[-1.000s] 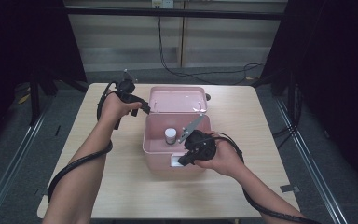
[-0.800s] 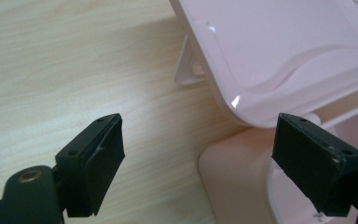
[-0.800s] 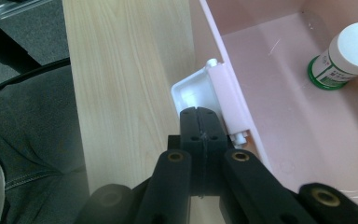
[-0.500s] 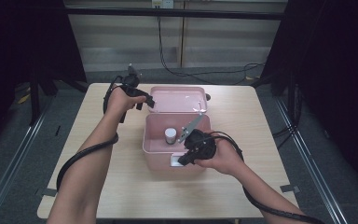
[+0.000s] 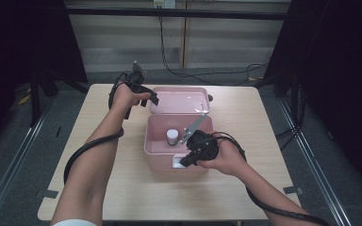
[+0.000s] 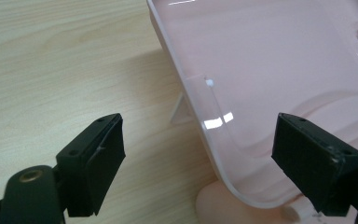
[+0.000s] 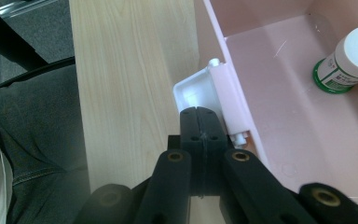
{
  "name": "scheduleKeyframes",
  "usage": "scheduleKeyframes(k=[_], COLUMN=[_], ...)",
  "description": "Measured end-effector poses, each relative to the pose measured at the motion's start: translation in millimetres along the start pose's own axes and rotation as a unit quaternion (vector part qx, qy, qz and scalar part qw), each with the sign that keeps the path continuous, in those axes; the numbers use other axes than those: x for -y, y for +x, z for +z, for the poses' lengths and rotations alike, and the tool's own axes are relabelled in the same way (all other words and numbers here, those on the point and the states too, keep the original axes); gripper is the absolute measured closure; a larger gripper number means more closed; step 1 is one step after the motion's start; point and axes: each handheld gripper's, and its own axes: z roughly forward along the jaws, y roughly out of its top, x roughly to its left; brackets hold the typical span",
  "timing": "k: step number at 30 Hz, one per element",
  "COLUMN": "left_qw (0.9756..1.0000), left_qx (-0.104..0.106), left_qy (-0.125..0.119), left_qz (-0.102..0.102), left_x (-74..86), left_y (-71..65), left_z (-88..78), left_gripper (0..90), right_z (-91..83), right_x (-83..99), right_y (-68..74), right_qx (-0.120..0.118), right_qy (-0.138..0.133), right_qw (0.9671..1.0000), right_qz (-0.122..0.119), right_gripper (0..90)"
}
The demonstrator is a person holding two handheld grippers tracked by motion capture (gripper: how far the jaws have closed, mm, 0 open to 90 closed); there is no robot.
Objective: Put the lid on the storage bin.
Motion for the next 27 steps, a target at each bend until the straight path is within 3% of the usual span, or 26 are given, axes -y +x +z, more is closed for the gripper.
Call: scheduleKeyframes(k=[13, 19, 27], left_qw=[1.0, 0.9999, 0.9998], left_qx=[-0.006, -0.009, -0.012], left_qy=[-0.005, -0.003, -0.005], left_qz=[0.0, -0.012, -0.016], left_x=[-16.0, -20.8, -29.1], left_y=[5.4, 8.7, 12.6], left_z=[14.4, 23.6, 31.1], left_gripper=[24.0, 27.2, 37.9], right_z=[0.7, 1.5, 0.6], right_x=[-1.4, -2.9, -1.5], right_y=[-2.2, -3.3, -4.4], right_qx=[-0.005, -0.007, -0.011], right_qy=[0.001, 0.002, 0.003], right_qw=[1.0, 0.9999, 0.9999], right_qz=[-0.003, -0.008, -0.006], right_gripper=[90.0, 90.0, 90.0])
